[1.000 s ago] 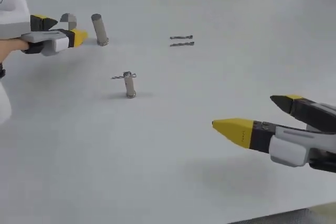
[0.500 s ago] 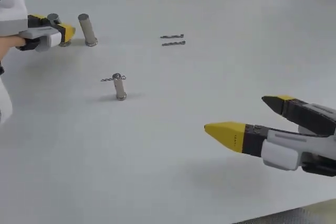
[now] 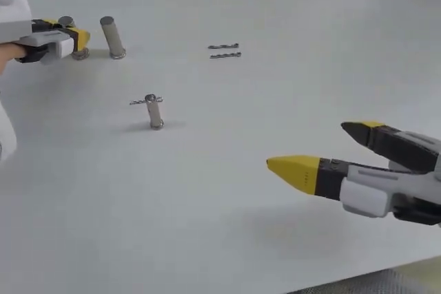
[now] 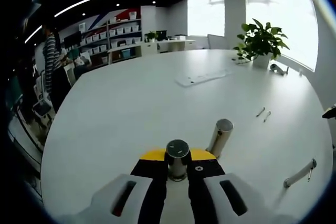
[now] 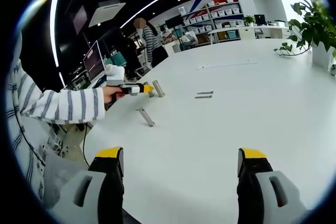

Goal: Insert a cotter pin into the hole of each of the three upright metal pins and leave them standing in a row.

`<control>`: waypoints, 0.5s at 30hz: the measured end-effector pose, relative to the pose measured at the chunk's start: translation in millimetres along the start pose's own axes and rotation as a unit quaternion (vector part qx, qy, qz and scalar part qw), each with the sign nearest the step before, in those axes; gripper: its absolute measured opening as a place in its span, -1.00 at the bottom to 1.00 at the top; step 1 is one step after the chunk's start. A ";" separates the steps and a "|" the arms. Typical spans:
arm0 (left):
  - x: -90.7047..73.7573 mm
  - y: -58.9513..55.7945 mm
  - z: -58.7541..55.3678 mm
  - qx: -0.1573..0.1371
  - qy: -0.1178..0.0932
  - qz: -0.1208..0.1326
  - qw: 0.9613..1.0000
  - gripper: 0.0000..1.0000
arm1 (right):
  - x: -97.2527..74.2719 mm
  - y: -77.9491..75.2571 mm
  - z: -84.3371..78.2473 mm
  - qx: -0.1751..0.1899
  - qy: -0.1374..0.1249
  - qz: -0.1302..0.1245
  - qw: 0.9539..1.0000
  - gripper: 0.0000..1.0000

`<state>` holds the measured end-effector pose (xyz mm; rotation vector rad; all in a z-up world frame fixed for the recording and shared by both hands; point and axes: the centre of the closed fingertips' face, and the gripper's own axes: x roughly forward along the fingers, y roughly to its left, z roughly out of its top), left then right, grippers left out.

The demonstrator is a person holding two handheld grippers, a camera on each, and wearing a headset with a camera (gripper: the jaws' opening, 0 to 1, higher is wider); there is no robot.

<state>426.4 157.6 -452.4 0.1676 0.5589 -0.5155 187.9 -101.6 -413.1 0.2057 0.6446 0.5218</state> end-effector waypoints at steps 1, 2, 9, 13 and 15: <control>-1.4 -0.4 -0.2 -0.001 0.001 -0.002 1.000 -0.81 | 0.0 0.3 0.4 0.000 -0.001 0.000 1.000 0.77; -3.0 -0.7 0.0 -0.004 0.001 -0.003 1.000 -0.81 | 0.0 0.5 0.8 -0.001 -0.001 0.000 1.000 0.77; -27.2 -8.6 19.8 0.008 -0.025 -0.009 1.000 -0.81 | -1.8 1.2 5.9 -0.006 -0.008 -0.002 1.000 0.76; -45.2 -19.0 26.0 0.018 -0.028 -0.015 0.999 -0.81 | -3.5 1.7 8.5 -0.012 -0.012 -0.003 1.000 0.76; -51.8 -24.1 26.8 0.019 -0.028 -0.018 0.999 -0.81 | -4.2 3.2 8.8 -0.013 -0.012 -0.002 1.000 0.76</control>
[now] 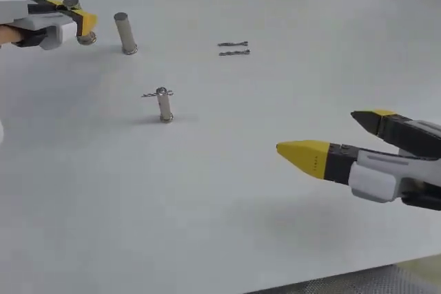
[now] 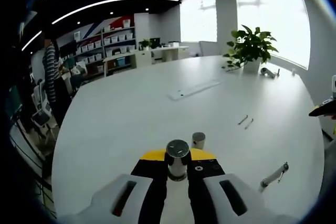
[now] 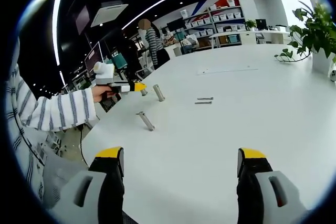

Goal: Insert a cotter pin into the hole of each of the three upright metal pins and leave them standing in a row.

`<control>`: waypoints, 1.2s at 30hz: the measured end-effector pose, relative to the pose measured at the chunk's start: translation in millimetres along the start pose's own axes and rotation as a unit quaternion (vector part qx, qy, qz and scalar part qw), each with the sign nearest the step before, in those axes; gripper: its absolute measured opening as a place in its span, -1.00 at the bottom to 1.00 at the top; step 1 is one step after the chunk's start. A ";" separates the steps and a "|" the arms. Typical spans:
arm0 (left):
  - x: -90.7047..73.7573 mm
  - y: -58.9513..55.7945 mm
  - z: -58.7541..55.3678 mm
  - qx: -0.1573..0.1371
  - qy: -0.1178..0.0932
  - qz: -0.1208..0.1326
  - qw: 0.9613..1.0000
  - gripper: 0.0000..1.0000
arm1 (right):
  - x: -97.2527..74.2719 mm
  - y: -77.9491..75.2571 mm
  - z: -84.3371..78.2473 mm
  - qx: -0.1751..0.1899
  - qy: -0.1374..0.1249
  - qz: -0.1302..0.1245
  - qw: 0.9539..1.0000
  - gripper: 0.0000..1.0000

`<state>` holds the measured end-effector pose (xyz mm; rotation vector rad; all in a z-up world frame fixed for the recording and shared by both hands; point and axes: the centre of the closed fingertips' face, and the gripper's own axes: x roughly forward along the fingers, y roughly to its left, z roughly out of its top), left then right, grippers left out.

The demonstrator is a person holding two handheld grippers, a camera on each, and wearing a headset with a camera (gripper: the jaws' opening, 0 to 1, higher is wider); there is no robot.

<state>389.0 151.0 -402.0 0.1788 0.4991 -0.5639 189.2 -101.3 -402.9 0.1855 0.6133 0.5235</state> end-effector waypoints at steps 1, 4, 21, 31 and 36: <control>-4.8 -4.1 0.4 -0.002 0.002 -0.001 1.000 -0.81 | -0.4 0.7 0.0 -0.001 0.000 0.000 1.000 0.76; -17.7 -15.8 3.8 0.019 0.005 -0.001 1.000 -0.81 | -1.9 2.8 0.3 -0.005 -0.001 0.001 1.000 0.76; -60.1 -89.7 20.6 0.002 -0.028 -0.067 0.997 -0.81 | -3.6 16.6 2.3 -0.006 -0.006 0.020 1.000 0.93; -68.9 -133.1 7.5 -0.011 -0.019 -0.100 0.995 -0.81 | -8.0 18.5 -0.6 -0.012 -0.009 0.020 1.000 0.97; -67.8 -153.4 -8.7 -0.013 -0.002 -0.106 0.994 -0.81 | -11.8 19.5 -3.2 -0.018 -0.008 0.025 0.999 0.97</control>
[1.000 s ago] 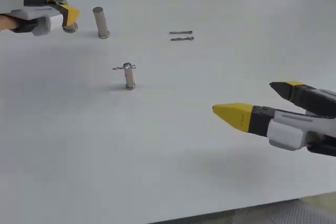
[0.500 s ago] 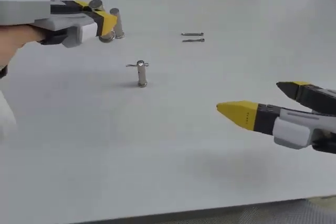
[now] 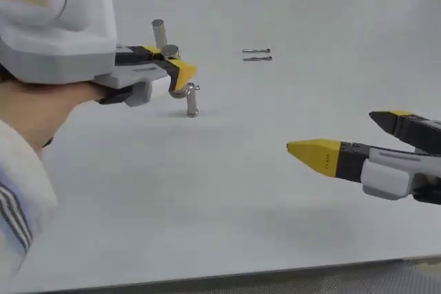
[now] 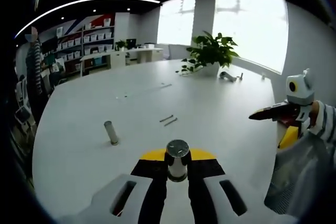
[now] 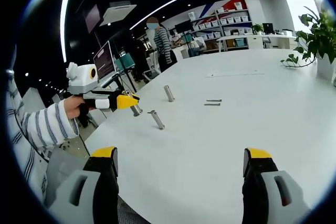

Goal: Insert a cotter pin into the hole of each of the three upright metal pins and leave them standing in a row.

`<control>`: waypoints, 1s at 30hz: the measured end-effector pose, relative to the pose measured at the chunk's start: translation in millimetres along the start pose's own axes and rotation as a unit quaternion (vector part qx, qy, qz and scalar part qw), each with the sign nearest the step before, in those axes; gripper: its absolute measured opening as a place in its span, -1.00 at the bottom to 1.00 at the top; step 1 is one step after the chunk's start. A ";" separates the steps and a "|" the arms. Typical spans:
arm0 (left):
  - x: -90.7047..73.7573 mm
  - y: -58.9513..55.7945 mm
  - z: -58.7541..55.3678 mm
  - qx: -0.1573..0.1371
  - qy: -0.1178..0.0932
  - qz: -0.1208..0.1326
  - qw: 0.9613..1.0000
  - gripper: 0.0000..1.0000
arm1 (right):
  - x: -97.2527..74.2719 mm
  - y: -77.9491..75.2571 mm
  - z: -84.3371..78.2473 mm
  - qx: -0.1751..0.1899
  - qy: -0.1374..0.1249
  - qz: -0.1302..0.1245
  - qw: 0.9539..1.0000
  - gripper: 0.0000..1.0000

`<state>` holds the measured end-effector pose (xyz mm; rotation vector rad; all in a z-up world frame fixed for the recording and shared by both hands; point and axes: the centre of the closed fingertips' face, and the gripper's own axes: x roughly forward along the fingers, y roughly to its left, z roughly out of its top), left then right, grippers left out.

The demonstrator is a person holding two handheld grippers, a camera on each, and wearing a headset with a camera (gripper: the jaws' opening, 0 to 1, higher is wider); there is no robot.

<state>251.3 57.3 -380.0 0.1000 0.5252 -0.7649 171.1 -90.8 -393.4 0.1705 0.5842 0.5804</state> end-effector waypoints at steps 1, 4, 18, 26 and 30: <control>-0.5 -4.0 -0.5 0.000 0.001 0.000 1.000 -0.81 | -1.5 1.2 -0.3 -0.002 -0.001 0.003 1.000 0.97; 0.5 -17.1 -9.1 -0.010 0.005 -0.006 1.000 -0.81 | -4.1 0.3 -0.5 -0.005 -0.005 0.003 1.000 0.97; 14.4 -44.8 -39.5 -0.035 0.022 0.003 0.999 -0.81 | -10.2 -6.1 -6.4 -0.016 0.006 0.006 1.000 0.94; 28.0 -47.1 -46.6 -0.045 0.030 0.011 0.998 -0.81 | -12.5 -10.3 -15.6 -0.031 0.025 0.000 0.999 0.97; 34.9 -48.1 -50.4 -0.044 0.035 0.012 0.998 -0.81 | -13.0 -10.6 -16.5 -0.052 0.026 -0.001 0.998 0.97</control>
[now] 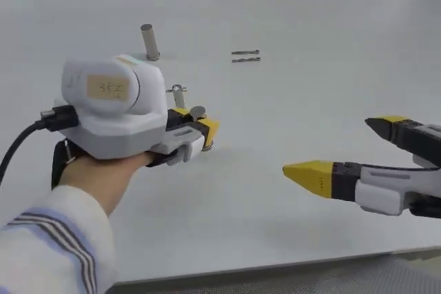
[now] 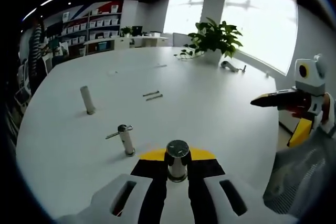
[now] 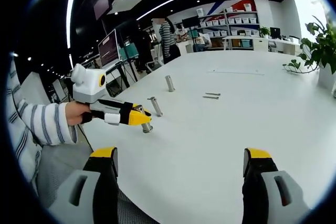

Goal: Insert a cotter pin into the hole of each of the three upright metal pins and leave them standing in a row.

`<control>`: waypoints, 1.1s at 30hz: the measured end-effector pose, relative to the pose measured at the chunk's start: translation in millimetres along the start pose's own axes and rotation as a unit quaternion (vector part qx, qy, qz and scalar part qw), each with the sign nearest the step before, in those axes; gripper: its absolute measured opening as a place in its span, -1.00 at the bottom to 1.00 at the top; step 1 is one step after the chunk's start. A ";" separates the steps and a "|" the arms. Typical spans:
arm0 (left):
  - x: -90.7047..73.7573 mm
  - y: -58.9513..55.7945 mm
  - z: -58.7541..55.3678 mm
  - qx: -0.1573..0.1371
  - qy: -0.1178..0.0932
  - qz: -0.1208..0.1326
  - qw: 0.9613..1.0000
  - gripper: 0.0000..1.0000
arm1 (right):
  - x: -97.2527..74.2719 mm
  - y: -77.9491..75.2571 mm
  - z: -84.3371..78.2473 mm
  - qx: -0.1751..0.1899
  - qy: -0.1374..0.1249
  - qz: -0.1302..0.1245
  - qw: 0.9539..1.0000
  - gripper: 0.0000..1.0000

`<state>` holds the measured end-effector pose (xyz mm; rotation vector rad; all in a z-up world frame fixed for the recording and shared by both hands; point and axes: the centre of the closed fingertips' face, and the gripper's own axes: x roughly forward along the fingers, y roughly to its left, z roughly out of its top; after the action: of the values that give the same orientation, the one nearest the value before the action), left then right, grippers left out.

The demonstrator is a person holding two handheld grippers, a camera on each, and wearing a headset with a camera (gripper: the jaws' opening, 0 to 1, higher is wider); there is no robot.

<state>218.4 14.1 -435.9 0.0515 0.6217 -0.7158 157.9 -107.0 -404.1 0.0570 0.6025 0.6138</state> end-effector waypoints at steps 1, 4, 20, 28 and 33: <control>1.4 0.3 -0.8 0.000 0.002 0.001 1.000 -0.81 | 0.2 0.0 -0.3 -0.003 0.001 0.001 1.000 0.97; 5.6 1.0 -2.9 -0.001 0.004 0.003 1.000 -0.81 | 0.6 -1.6 -1.1 -0.014 0.001 0.000 1.000 0.97; 20.2 1.9 -10.8 0.008 0.014 0.017 1.000 -0.81 | 1.7 -7.8 -8.4 -0.036 0.004 -0.003 0.999 0.97; 23.7 -0.1 -9.5 0.010 0.010 0.022 1.000 -0.81 | 3.9 -6.5 -12.7 -0.037 0.013 0.003 0.999 0.95; 23.2 -0.5 -9.7 0.013 0.002 0.030 0.999 -0.80 | 4.4 -5.6 -13.4 -0.038 0.015 0.005 0.999 0.94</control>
<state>226.5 2.3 -456.5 0.0957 0.6129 -0.6656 156.4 -110.8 -418.7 -0.0201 0.6085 0.6473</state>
